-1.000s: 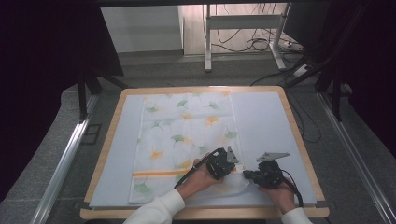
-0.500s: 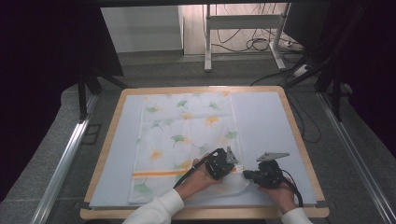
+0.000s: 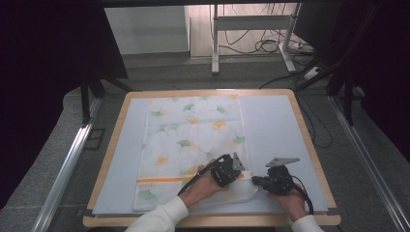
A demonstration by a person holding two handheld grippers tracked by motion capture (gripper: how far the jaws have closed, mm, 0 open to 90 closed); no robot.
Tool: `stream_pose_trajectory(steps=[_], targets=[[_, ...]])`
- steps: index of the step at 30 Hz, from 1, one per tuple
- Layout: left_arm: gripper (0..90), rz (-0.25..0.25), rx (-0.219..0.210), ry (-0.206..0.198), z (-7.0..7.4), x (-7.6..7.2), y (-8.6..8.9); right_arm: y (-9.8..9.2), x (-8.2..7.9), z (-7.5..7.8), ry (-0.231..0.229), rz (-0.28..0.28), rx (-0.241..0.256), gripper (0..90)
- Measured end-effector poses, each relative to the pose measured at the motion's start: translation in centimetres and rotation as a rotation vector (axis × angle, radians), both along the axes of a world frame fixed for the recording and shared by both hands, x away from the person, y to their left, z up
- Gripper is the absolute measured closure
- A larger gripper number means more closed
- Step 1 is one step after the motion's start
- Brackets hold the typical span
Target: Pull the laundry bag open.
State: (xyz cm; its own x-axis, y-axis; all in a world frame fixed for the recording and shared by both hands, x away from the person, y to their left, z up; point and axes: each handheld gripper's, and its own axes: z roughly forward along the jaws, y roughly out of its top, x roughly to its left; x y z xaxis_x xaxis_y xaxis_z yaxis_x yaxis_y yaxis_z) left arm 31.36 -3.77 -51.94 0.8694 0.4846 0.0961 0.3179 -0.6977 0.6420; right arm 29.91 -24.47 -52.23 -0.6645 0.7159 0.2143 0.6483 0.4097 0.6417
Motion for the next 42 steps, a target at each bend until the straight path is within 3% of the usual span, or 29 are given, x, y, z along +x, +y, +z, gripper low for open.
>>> stream_pose_trajectory(steps=[9, 14, 18, 25, 42], targets=[[90.0, 0.002, -0.001, -0.004, -0.2, 0.3, -0.4, 0.8, 1.0, 0.6, -0.021, -0.011, 0.003, 89.3], [90.0, 0.000, 0.005, -0.002, -0.2, 0.4, -0.6, 1.4, 2.3, 0.5, 0.007, -0.028, 0.032, 89.2], [90.0, -0.001, 0.013, -0.010, -0.2, 0.3, -0.6, 2.0, 2.8, 0.3, 0.034, -0.028, 0.009, 89.4], [90.0, -0.014, 0.052, -0.048, 0.0, -0.3, -0.6, 1.9, 3.0, 0.3, 0.051, -0.028, 0.009, 89.5], [90.0, 0.022, 0.034, -0.005, 0.0, -0.2, 2.1, 1.8, 2.9, 0.2, 0.039, -0.026, 0.020, 89.5]])
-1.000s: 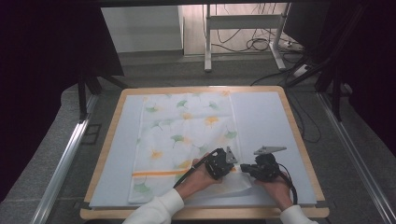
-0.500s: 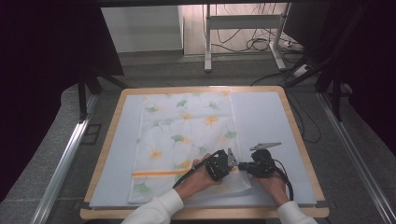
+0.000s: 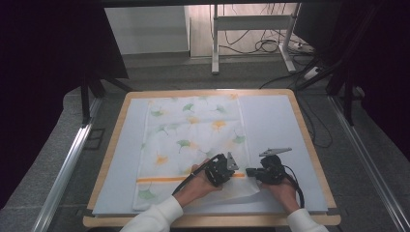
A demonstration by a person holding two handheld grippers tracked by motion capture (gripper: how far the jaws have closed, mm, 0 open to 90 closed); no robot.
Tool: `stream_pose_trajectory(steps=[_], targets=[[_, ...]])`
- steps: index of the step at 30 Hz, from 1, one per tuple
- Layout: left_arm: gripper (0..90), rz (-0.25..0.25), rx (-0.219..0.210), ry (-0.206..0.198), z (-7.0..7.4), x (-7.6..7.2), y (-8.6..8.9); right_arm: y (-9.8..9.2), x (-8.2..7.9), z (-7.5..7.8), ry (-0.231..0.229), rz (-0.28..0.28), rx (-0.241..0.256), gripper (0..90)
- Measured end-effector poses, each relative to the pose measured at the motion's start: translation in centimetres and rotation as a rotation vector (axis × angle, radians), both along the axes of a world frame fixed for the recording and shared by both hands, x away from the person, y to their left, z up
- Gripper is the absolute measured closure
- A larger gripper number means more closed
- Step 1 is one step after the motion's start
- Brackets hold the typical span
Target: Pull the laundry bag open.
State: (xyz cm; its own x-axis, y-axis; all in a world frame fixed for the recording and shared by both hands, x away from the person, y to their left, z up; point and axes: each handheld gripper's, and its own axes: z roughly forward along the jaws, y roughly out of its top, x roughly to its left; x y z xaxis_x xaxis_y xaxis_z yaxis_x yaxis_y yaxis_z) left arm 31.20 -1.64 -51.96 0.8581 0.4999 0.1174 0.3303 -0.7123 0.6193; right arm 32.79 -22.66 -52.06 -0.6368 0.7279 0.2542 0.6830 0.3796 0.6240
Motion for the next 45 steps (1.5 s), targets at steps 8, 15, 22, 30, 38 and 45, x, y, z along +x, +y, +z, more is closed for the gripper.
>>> stream_pose_trajectory(steps=[8, 15, 22, 30, 38, 45], targets=[[90.0, 0.018, -0.015, 0.007, -0.1, -0.3, 1.5, -0.1, 0.0, 0.0, -0.006, -0.001, 0.001, 89.5], [90.0, 0.030, -0.021, 0.012, -0.2, -0.4, 2.6, -0.1, -0.1, 0.0, -0.007, 0.001, 0.001, 89.5], [90.0, 0.041, -0.030, 0.027, -0.2, -0.7, 3.4, -0.1, -0.1, -0.1, -0.009, 0.002, 0.001, 89.5], [90.0, 0.049, -0.026, 0.029, -0.1, -0.8, 3.8, -0.1, -0.1, 0.0, -0.014, 0.007, -0.005, 89.5], [90.0, 0.064, -0.026, 0.033, -0.2, -0.7, 4.4, -0.1, -0.2, -0.1, -0.016, 0.007, -0.001, 89.5], [90.0, 0.072, -0.022, 0.034, -0.1, -0.7, 4.9, -0.1, -0.2, -0.1, -0.018, 0.006, -0.002, 89.5]])
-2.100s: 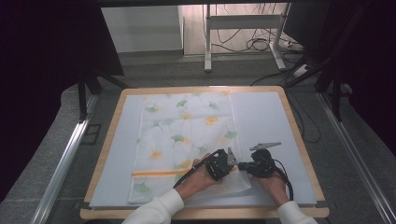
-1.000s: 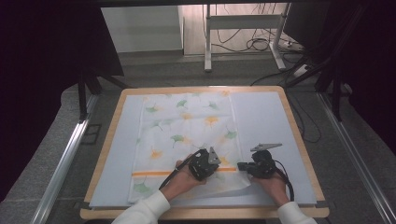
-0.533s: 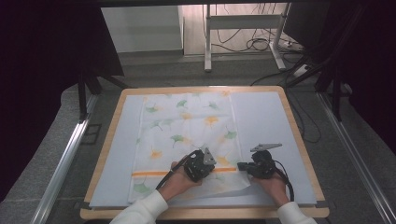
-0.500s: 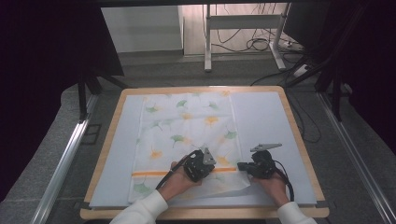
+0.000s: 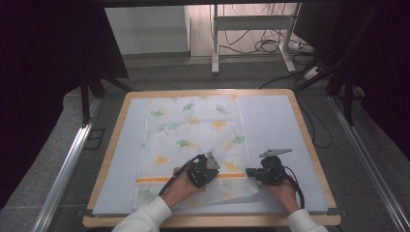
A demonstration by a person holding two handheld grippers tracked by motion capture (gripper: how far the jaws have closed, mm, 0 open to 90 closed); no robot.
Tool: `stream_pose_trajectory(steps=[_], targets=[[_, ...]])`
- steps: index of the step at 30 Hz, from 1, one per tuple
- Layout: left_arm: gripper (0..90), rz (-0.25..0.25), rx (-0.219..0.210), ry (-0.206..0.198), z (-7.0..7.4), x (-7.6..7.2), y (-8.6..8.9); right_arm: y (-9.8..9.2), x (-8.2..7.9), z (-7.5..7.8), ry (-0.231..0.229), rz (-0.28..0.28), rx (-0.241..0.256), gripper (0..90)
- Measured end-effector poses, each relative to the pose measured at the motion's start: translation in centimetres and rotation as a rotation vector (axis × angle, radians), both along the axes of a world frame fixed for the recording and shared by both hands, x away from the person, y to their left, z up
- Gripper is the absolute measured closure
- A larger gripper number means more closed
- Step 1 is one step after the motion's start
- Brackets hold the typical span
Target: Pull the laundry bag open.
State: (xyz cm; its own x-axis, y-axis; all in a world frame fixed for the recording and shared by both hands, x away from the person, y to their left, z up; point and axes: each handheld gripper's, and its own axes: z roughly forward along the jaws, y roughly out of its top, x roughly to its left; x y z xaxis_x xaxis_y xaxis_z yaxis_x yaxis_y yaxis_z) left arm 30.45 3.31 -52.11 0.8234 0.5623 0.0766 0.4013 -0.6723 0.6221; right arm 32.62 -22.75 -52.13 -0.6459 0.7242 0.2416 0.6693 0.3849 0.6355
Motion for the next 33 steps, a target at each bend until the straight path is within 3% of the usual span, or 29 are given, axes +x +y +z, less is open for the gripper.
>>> stream_pose_trajectory(steps=[3, 9, 17, 33], targets=[[90.0, 0.022, -0.024, 0.011, -0.1, -0.1, 0.5, 0.0, 0.0, 0.0, 0.000, 0.000, -0.001, 89.5], [90.0, 0.040, -0.033, 0.016, -0.2, -0.4, 1.2, 0.0, 0.0, 0.0, -0.002, 0.000, -0.003, 89.5], [90.0, 0.050, -0.018, 0.015, -0.1, -0.6, 2.0, 0.0, 0.0, 0.0, -0.005, 0.002, -0.003, 89.5], [90.0, 0.101, -0.028, 0.027, -0.2, -0.8, 3.8, 0.0, -0.1, 0.0, -0.008, 0.006, -0.004, 89.5]])
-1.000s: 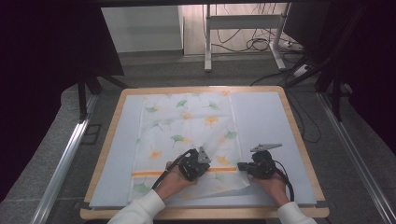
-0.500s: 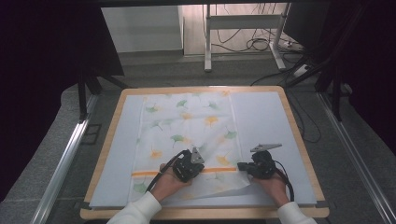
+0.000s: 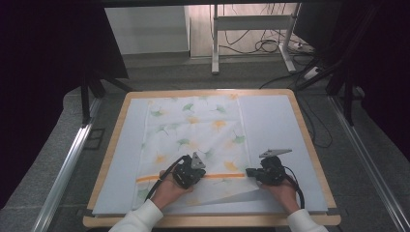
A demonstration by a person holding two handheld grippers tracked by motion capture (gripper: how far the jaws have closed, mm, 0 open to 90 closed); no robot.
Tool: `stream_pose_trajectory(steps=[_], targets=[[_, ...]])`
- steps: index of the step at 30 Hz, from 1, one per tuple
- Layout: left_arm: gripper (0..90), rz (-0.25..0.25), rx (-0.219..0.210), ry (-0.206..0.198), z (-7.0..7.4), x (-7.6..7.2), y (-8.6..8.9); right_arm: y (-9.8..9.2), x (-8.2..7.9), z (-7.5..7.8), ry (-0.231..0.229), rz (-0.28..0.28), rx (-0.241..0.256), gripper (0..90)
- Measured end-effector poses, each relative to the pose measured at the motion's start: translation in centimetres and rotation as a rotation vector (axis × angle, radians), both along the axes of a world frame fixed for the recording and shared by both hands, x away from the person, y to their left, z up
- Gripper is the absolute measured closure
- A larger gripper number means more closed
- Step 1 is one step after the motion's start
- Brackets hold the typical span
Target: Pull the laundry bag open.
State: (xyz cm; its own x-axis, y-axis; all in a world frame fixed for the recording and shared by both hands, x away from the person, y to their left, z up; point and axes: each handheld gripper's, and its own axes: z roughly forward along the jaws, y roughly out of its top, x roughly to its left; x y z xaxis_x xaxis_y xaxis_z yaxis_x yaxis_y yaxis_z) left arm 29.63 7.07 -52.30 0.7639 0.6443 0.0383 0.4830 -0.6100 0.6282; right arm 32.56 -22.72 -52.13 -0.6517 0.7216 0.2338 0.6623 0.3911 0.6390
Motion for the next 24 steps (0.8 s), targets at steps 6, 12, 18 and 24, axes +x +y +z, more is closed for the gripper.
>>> stream_pose_trajectory(steps=[6, 12, 18, 24], targets=[[90.0, 0.017, 0.005, 0.005, 0.0, -0.2, 0.8, 0.0, 0.0, 0.0, 0.000, 0.002, -0.002, 89.5], [90.0, 0.043, 0.002, 0.011, 0.0, -0.5, 1.8, 0.0, 0.0, 0.0, -0.002, 0.003, -0.001, 89.4], [90.0, 0.047, 0.000, 0.015, 0.0, -0.6, 2.3, 0.0, -0.1, 0.0, -0.007, -0.002, -0.002, 89.4], [90.0, 0.055, 0.002, 0.014, 0.0, -0.7, 2.7, 0.0, -0.1, 0.0, -0.006, 0.002, -0.001, 89.4]])
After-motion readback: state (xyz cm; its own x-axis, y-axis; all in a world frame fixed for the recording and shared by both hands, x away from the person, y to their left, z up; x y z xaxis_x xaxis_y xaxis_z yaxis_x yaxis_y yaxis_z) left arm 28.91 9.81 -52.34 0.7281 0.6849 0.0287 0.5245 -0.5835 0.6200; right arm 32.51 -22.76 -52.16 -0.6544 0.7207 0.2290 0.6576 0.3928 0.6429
